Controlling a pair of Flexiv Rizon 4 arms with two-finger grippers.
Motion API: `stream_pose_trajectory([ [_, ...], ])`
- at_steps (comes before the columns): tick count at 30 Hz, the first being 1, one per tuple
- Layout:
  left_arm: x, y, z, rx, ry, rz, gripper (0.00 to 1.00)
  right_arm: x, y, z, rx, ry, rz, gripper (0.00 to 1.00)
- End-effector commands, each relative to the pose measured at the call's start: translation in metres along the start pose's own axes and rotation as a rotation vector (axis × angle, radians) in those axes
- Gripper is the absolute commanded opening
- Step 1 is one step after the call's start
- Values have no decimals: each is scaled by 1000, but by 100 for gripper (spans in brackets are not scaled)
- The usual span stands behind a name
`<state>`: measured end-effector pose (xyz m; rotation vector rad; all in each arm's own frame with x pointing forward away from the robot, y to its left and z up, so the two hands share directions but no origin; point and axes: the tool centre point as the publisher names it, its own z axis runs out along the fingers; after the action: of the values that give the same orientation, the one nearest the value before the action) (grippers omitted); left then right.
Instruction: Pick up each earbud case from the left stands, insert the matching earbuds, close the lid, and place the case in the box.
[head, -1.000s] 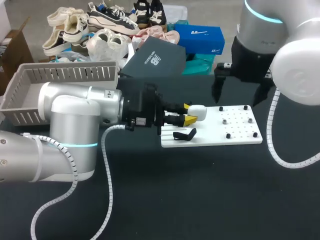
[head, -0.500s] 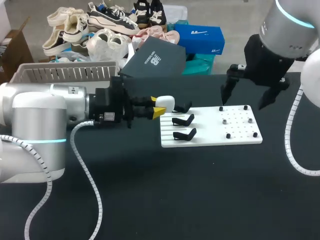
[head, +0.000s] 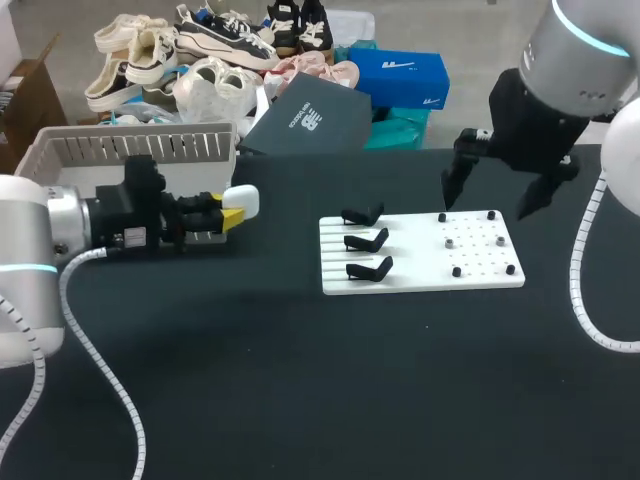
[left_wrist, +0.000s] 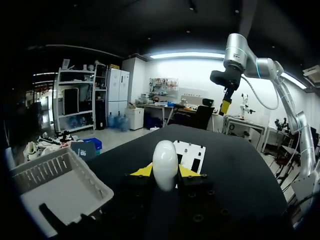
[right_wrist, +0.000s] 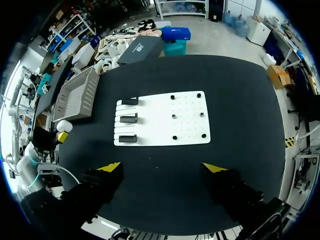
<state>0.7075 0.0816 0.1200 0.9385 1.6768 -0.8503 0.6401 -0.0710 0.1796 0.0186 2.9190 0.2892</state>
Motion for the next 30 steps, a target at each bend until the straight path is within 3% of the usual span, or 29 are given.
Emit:
stream_pose_trajectory([
  [1,-2,10,-16,-373,-31,-21,0,1,-1,0,-2,-3,0,100],
  [9,-8,56,-22,-565,-30,-86,0,1,-1,0,-2,-3,0,100],
  [17,-10,96,-23,-651,48,-142,0,1,-1,0,-2,-3,0,100],
  [22,-2,111,-24,-711,94,-221,0,1,-1,0,-2,-3,0,100],
  [25,8,124,-24,-736,116,-295,0,1,-1,0,-2,-3,0,100],
  [30,21,131,-16,-733,180,-418,0,1,-1,0,-2,-3,0,100],
])
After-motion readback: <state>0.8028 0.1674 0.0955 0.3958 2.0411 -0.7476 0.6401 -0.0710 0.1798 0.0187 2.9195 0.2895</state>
